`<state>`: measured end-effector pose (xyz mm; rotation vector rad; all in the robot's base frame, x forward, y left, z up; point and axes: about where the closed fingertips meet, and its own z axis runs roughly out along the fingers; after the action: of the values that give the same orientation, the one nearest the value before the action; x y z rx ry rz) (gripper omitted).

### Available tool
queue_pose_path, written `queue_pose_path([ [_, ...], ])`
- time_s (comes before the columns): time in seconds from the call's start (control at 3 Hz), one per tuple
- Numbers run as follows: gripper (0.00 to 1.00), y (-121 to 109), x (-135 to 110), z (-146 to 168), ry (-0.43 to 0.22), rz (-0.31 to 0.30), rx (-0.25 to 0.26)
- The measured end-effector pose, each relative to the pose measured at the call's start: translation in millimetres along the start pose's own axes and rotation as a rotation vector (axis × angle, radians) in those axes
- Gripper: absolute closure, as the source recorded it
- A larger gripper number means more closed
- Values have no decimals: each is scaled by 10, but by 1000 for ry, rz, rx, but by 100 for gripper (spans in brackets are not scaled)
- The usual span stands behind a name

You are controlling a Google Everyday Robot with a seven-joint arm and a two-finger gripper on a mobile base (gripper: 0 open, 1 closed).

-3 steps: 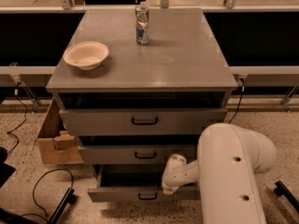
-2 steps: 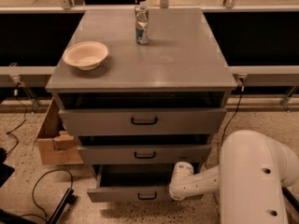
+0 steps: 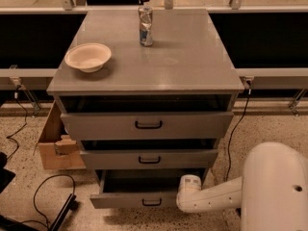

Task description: Open bottom drawer

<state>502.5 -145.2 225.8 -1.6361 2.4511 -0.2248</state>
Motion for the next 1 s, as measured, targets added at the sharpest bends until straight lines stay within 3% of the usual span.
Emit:
queue_pose_path([
  [0.67,36,-4,-69,-23,-11,-31,3],
  [1.0,5,8,-64,-13,-10,-31,1],
])
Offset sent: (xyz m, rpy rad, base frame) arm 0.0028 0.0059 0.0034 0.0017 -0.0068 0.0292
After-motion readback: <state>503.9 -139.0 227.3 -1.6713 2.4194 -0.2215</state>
